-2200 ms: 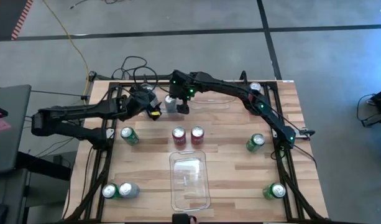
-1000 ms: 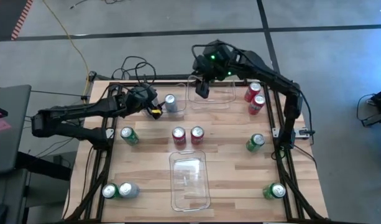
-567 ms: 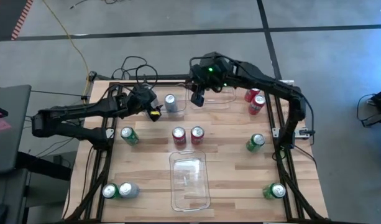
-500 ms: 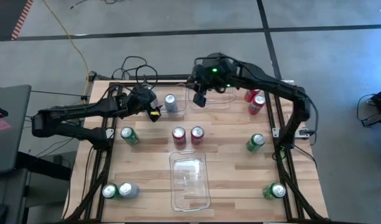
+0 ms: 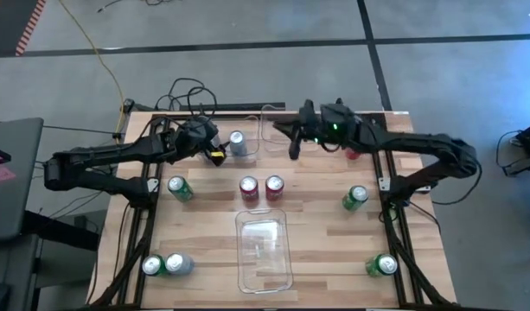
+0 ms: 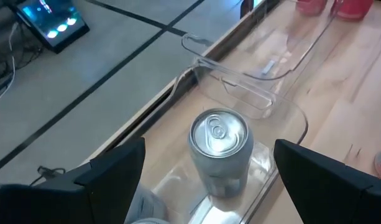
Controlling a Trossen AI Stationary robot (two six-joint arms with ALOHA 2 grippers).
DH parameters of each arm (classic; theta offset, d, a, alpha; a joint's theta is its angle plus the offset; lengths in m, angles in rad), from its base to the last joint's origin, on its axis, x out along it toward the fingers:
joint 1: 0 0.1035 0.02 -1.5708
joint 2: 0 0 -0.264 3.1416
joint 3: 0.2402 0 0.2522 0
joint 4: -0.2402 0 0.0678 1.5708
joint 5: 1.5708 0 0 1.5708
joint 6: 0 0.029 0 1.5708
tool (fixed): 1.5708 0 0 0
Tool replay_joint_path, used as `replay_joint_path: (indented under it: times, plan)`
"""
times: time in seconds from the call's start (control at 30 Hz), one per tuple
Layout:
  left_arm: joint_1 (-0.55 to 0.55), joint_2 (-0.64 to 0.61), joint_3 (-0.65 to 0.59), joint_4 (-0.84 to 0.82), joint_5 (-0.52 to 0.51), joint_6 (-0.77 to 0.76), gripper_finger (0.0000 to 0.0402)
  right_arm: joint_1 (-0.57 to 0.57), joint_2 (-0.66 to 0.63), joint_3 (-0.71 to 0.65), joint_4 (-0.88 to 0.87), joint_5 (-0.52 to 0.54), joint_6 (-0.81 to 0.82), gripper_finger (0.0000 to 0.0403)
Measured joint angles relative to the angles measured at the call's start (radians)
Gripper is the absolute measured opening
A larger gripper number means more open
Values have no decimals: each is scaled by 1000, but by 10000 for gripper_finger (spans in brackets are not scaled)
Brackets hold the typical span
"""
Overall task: Sort soda cans
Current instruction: Put the right white and blue soda can into the top left transparent bin
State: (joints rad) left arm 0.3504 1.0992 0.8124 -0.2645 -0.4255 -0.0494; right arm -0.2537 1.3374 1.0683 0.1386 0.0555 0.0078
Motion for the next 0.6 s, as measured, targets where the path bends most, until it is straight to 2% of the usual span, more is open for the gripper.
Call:
replay_joint_path:
  times: [0.13,0.23,0.37,0.43,0.6]
  plan:
    - [0,0,0,0,0,2,350,41,-61,-219,277,-8,-22,65]
    - [0,0,0,0,0,3,350,61,-52,-383,606,-8,-15,65]
    - [3,0,0,30,5,-5,350,49,-15,-502,957,-8,-15,65]
    - [3,2,0,53,31,-8,350,34,8,-532,1023,-8,-15,65]
    - [3,48,-1,153,126,1,350,-11,25,-535,1007,-8,33,65]
